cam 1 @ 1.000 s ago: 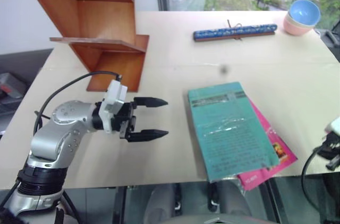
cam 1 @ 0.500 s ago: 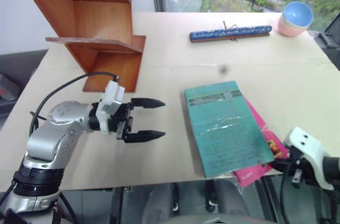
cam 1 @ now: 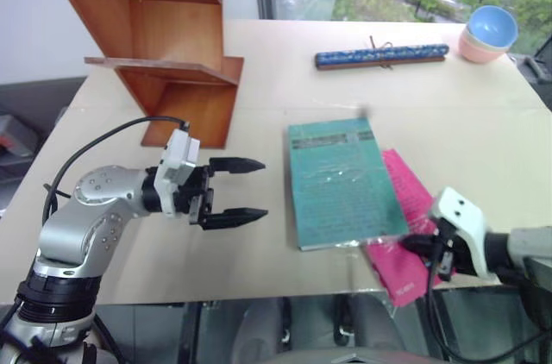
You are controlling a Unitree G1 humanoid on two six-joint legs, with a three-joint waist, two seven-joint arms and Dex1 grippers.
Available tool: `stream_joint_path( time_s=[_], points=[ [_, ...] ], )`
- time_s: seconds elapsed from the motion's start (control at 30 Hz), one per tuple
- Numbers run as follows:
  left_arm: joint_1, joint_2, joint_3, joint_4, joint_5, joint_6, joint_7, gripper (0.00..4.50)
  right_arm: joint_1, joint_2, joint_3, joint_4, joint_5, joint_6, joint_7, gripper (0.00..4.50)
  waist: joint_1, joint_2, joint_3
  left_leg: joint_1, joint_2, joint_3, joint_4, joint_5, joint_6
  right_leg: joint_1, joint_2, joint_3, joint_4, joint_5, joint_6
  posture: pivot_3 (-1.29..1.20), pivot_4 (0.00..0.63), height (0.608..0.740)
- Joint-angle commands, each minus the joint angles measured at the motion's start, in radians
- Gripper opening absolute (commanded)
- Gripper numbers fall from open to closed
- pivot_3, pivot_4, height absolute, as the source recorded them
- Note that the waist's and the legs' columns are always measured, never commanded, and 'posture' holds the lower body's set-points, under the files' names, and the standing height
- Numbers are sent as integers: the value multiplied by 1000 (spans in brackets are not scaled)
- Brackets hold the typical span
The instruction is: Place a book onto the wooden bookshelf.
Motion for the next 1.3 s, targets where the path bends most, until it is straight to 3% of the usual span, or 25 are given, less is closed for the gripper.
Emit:
stream_joint_path(
  time_s=[0.03, 0.13, 0.23, 0.4, 0.53, 0.7, 1.03, 1.13, 1.3],
  points=[
    [10, 0, 16, -39, -15, -8, 0, 4500, 159, -50, -236, -91, 61, 34, 96, 100, 3, 3, 2, 0, -1, 0, 0, 0, 0, 0, 0, 0, 0, 0, 1, 0, 150, 738],
    [10, -7, 10, -41, -13, -9, -1, 4500, 291, -54, -367, -122, 71, 36, 148, 100, 2, 3, 2, 0, -1, -1, 0, 0, 0, 0, 0, -1, 0, 0, 3, 0, 150, 738],
    [7, -10, 7, -34, -10, -13, -7, 4500, 417, -52, -421, -147, 45, 8, 171, 100, 2, 3, 2, 1, 0, -1, 0, 0, 0, 1, 1, 0, 0, -3, 5, 0, 150, 738],
    [-4, -12, 5, -20, -7, -12, -11, 4500, 482, -73, -310, -114, -49, -71, 107, 100, -4, 4, 2, 1, 0, 0, 0, 0, 0, 1, 0, 1, 0, -3, 5, 0, 150, 738],
    [-1, -11, 8, -23, -6, -10, -6, 4500, 353, -62, -98, -6, -120, -159, 16, 100, -6, 4, 2, 2, 0, -1, 0, 0, 0, 1, 0, 1, 1, -3, 5, 0, 150, 738],
    [6, -2, 24, -29, -9, -5, 1, 4500, 169, -30, 60, 56, -127, -200, -27, 100, -6, 5, 3, 1, 0, 0, 0, 0, 0, 0, 0, 1, 1, -3, 5, 0, 150, 738],
    [21, 1, 50, -23, -9, 14, 46, 4500, -181, 73, 262, 187, -139, -201, -104, 100, -5, 7, 4, 1, -1, 0, 0, 0, 0, 0, 0, -1, 0, -3, 5, 0, 150, 738],
    [18, 0, 54, -12, -4, 11, 60, 4500, -164, 52, 243, 181, -147, -240, -87, 100, -4, 7, 4, 1, -1, 0, 0, 0, 0, 0, 0, -3, 0, -1, 2, 0, 150, 738],
    [32, -5, 78, 9, 9, -7, 91, 4500, 8, 90, -4, 70, -61, -388, -6, 100, -4, 9, 5, 0, -1, 0, -1, 0, 0, 0, 1, -4, 0, 1, 5, 0, 150, 738]
  ],
)
